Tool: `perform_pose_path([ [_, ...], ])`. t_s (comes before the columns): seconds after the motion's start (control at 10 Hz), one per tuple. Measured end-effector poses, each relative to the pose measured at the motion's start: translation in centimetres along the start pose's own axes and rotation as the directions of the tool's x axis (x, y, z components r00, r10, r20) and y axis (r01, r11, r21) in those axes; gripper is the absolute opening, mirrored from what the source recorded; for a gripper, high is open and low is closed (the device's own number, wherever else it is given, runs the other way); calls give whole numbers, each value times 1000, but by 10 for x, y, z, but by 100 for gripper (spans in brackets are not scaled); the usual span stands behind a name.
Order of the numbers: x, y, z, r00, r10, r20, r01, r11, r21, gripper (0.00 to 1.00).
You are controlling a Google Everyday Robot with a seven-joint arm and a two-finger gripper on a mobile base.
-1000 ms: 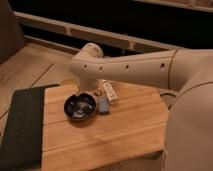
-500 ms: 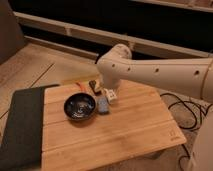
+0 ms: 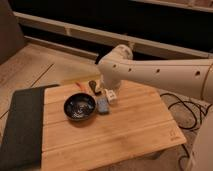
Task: Wipe the white sponge on the table
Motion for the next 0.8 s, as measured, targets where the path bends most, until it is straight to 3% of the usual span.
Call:
perform_pose_path([
  [0.4, 2, -32, 44, 990, 105, -99, -102, 994, 42, 65],
  [0.8, -7, -24, 82, 987, 74, -140, -67, 996, 54, 65],
])
